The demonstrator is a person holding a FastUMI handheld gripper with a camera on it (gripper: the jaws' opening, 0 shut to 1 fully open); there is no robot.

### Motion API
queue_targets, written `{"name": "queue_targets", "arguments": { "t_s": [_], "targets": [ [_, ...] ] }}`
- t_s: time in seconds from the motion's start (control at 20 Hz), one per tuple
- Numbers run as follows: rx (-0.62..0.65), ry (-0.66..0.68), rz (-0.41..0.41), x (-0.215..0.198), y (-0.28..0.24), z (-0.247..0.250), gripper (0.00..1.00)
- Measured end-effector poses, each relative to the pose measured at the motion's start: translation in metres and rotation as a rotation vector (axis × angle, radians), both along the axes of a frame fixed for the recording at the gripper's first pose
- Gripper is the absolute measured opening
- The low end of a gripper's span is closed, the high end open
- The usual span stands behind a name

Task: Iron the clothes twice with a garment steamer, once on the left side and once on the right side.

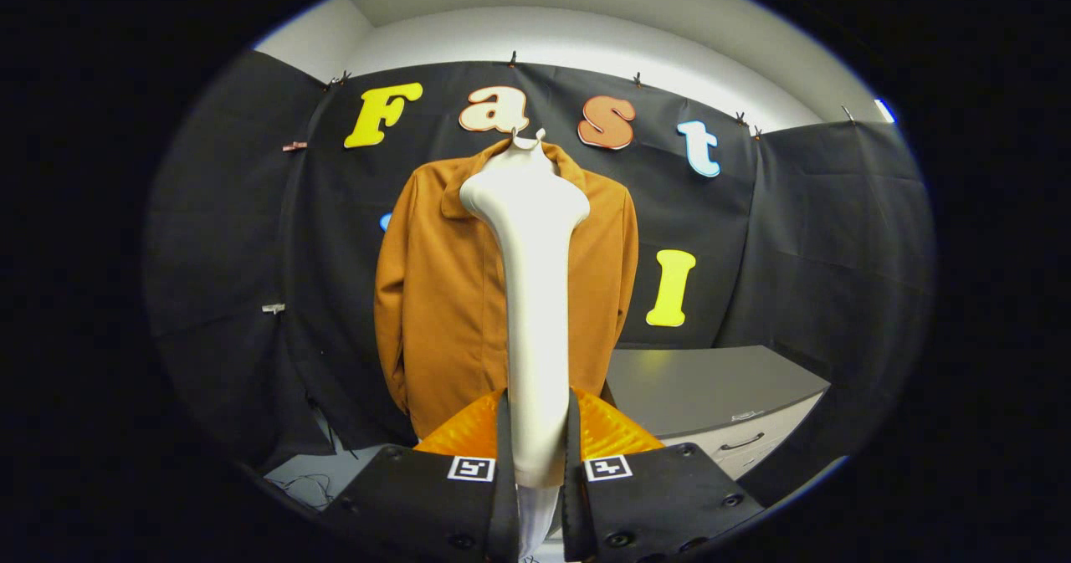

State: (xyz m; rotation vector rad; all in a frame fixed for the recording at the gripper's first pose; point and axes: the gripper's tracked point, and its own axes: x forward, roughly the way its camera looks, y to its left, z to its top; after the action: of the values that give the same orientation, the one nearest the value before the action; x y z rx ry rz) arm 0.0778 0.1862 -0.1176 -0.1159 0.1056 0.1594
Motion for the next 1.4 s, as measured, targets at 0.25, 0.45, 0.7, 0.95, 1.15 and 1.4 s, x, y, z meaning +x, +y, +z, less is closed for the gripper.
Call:
{"name": "queue_targets", "arguments": {
  "t_s": [0.25,0.45,0.7,0.95,1.15,1.4],
  "targets": [
    [0.023,-0.039,-0.014,-0.008,-0.009,0.027,0.24],
    [0.038,-0.06,-0.031,-0.01,-0.017,0.045,0.24],
    [0.057,-0.08,-0.048,-0.012,-0.025,0.057,0.24],
    [0.06,-0.075,-0.053,-0.013,-0.027,0.056,0.24],
    [0.058,-0.073,-0.052,-0.012,-0.026,0.055,0.24],
    [0.059,-0.077,-0.048,-0.011,-0.022,0.054,0.24]
  ]
}}
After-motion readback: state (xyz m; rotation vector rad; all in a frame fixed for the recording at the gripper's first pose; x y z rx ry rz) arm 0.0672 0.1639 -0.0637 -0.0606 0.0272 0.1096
